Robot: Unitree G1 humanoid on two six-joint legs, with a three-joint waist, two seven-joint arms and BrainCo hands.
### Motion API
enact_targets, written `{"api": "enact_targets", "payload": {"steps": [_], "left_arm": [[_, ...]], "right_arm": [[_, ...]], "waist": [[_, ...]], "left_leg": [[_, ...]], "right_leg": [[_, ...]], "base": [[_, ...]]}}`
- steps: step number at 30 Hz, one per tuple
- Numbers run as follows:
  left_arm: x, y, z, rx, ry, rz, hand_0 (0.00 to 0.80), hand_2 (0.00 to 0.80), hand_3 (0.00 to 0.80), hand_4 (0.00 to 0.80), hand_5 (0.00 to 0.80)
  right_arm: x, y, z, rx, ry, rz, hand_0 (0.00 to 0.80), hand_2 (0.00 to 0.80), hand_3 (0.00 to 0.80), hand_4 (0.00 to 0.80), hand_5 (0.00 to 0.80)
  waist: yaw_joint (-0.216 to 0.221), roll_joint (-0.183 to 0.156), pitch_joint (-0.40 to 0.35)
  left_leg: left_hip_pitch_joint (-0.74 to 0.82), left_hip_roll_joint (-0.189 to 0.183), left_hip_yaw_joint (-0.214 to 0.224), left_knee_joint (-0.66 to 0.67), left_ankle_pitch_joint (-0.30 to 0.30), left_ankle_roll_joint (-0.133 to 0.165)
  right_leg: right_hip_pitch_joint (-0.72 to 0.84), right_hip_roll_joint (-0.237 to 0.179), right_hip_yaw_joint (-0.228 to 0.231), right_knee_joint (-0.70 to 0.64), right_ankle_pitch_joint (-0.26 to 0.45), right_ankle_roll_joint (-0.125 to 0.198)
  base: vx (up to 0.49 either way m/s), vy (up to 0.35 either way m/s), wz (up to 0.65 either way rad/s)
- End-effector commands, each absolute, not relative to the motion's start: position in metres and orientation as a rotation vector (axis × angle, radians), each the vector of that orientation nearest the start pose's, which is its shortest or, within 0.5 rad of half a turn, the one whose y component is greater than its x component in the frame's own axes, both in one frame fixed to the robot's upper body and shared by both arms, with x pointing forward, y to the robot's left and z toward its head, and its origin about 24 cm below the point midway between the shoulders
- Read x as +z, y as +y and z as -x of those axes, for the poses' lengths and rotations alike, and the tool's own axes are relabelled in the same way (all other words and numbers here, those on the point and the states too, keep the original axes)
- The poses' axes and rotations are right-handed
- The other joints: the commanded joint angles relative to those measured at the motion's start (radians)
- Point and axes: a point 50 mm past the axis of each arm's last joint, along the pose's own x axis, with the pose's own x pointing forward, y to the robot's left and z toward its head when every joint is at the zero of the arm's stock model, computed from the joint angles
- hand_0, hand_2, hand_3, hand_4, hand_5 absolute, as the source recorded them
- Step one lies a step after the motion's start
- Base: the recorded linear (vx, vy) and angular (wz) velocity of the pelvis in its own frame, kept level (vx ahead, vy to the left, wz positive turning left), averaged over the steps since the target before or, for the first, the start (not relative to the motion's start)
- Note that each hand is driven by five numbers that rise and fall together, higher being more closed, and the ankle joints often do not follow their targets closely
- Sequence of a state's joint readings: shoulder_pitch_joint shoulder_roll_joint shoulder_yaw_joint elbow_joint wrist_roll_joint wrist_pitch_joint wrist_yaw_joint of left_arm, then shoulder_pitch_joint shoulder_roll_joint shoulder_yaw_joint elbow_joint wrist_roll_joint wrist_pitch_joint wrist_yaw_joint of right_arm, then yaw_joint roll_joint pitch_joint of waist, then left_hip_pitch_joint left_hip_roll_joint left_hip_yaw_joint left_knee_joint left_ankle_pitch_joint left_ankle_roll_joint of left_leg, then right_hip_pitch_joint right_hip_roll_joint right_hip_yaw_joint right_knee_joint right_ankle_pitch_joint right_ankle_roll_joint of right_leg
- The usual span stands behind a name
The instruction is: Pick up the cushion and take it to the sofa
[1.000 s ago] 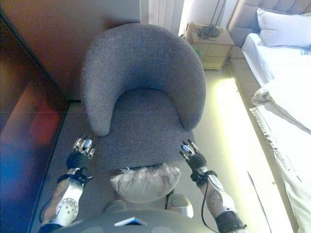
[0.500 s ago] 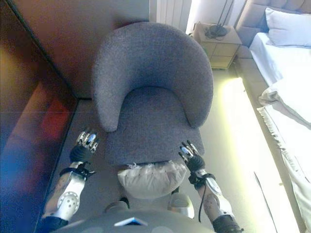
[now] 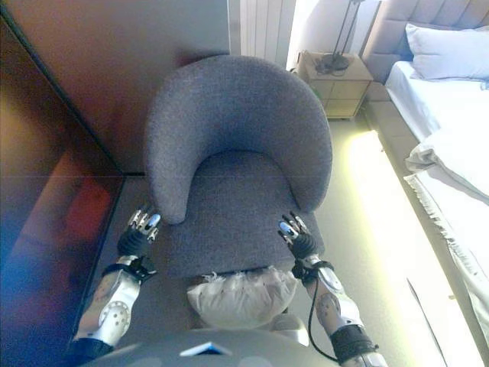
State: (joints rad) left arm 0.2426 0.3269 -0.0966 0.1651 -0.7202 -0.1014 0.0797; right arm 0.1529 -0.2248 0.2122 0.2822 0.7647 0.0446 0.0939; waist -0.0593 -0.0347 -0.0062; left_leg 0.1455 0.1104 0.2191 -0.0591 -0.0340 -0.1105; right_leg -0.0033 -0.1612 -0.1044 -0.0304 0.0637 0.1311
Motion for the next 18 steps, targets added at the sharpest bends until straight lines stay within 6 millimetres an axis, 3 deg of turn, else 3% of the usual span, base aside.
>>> {"api": "enact_targets", "payload": {"steps": [1, 4, 7, 8, 13, 18], "left_arm": [[-0.018, 0.231, -0.198, 0.187, 0.239, 0.278, 0.000, 0.000, 0.000, 0.000, 0.000], [-0.021, 0.236, -0.198, 0.196, 0.252, 0.240, 0.000, 0.000, 0.000, 0.000, 0.000], [-0.023, 0.241, -0.201, 0.196, 0.257, 0.191, 0.000, 0.000, 0.000, 0.000, 0.000], [-0.023, 0.244, -0.203, 0.199, 0.257, 0.154, 0.000, 0.000, 0.000, 0.000, 0.000], [-0.030, 0.253, -0.206, 0.240, 0.289, 0.077, 0.000, 0.000, 0.000, 0.000, 0.000], [-0.035, 0.256, -0.216, 0.250, 0.305, 0.075, 0.000, 0.000, 0.000, 0.000, 0.000]], "right_arm": [[-0.034, -0.156, -0.219, 0.113, 0.357, -0.492, 0.000, 0.000, 0.000, 0.000, 0.000], [-0.037, -0.157, -0.218, 0.092, 0.363, -0.457, 0.000, 0.000, 0.000, 0.000, 0.000], [-0.041, -0.160, -0.219, 0.055, 0.376, -0.400, 0.000, 0.000, 0.000, 0.000, 0.000], [-0.044, -0.166, -0.221, 0.019, 0.382, -0.351, 0.000, 0.000, 0.000, 0.000, 0.000], [-0.045, -0.186, -0.230, -0.052, 0.414, -0.197, 0.000, 0.000, 0.000, 0.000, 0.000], [-0.049, -0.214, -0.231, -0.164, 0.436, -0.029, 0.000, 0.000, 0.000, 0.000, 0.000]], "waist": [[0.021, -0.014, 0.029], [0.025, -0.020, 0.042], [0.028, -0.031, 0.050], [0.029, -0.035, 0.058], [0.052, -0.036, 0.097], [0.067, -0.021, 0.136]], "left_leg": [[-0.103, -0.017, 0.000, 0.090, -0.026, 0.078], [-0.115, -0.022, -0.023, 0.115, -0.041, 0.082], [-0.147, -0.003, -0.042, 0.167, -0.057, 0.061], [-0.172, 0.019, -0.048, 0.203, -0.065, 0.048], [-0.256, 0.120, -0.058, 0.286, -0.045, -0.006], [-0.365, 0.153, -0.109, 0.326, -0.007, -0.040]], "right_leg": [[0.001, -0.117, -0.072, 0.231, -0.017, 0.058], [-0.038, -0.141, -0.047, 0.277, 0.016, 0.053], [-0.040, -0.182, -0.015, 0.207, 0.053, 0.068], [-0.042, -0.187, 0.007, 0.171, 0.049, 0.078], [-0.039, -0.155, -0.020, 0.153, -0.027, 0.087], [-0.077, -0.133, -0.045, 0.193, -0.083, 0.073]], "base": [[-0.015, 0.023, -0.12], [0.013, -0.069, -0.28], [0.031, -0.218, 0.10], [-0.002, -0.260, 0.36], [0.011, -0.217, 0.20], [-0.031, -0.085, 0.04]]}}
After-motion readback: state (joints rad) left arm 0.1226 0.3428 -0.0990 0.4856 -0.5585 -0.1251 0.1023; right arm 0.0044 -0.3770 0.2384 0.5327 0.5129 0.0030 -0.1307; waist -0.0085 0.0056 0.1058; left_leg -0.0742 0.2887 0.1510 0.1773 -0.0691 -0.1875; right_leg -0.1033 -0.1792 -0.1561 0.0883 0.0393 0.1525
